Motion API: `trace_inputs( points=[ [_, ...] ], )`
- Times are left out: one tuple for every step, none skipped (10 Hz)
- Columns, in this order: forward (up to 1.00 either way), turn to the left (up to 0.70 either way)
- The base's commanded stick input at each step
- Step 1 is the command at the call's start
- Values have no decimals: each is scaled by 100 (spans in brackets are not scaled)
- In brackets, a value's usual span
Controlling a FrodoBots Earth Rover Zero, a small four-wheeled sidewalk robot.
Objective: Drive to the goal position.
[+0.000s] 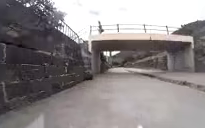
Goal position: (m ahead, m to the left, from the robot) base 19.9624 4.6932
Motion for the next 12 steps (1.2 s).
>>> trace_inputs(
  points=[
    [100, -24],
    [100, 0],
    [100, 0],
    [100, 0],
    [100, 0],
    [100, 0],
    [100, 0],
    [100, 0],
    [100, 0],
    [100, 0],
    [100, 0],
    [100, 0]
  ],
)
